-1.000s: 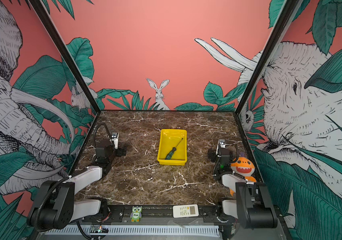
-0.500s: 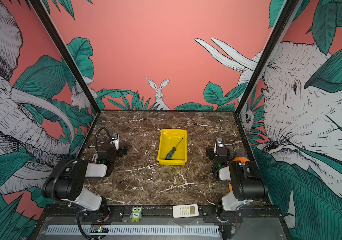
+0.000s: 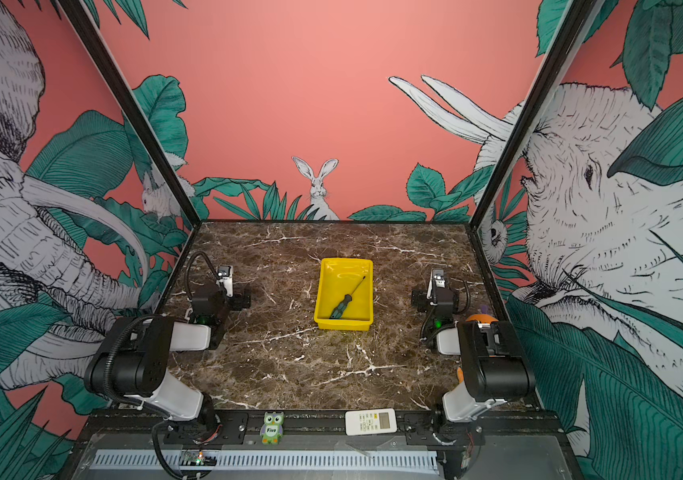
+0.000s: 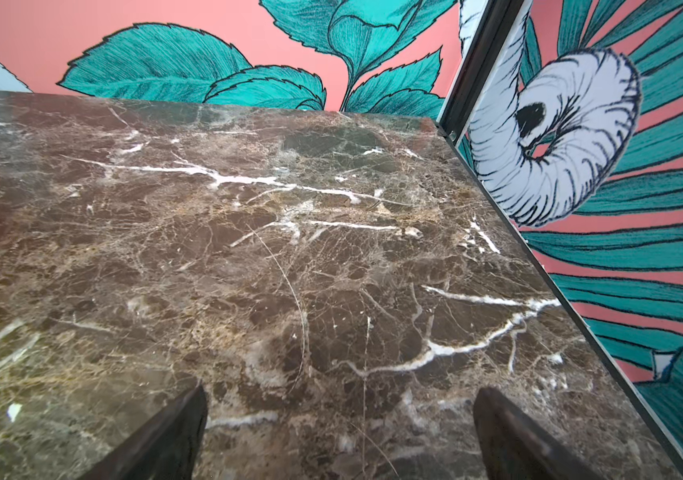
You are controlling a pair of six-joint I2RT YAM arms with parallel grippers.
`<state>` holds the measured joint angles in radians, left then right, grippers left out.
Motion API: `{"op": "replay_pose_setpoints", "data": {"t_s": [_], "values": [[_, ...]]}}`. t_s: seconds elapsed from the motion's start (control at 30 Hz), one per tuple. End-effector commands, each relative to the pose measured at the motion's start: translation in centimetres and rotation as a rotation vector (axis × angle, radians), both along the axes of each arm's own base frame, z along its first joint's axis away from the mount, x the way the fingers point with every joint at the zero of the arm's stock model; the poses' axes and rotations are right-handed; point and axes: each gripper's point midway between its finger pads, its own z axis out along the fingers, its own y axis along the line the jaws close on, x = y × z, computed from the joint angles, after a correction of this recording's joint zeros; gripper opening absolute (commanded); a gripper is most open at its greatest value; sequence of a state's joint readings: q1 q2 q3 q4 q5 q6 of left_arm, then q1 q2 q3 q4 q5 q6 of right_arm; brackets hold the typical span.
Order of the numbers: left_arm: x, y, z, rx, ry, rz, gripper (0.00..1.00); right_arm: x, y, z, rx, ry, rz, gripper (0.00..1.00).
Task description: Put the screwdriver in the bin
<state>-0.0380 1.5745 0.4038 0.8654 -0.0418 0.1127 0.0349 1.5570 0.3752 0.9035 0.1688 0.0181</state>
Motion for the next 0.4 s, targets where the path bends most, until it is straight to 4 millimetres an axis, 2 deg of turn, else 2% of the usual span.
{"op": "replay_pose_setpoints", "data": {"t_s": [0.0, 0.37], "values": [[0.40, -0.09, 1.20, -0.011, -0.029, -0.005, 1.00, 0.42, 0.00, 1.17, -0.003, -0.042, -0.005, 0.99], [0.40, -0.13, 1.19, -0.010, -0.027, -0.007, 1.00, 0.44, 0.13, 1.10, -0.004, -0.038, 0.004, 0.99]]}}
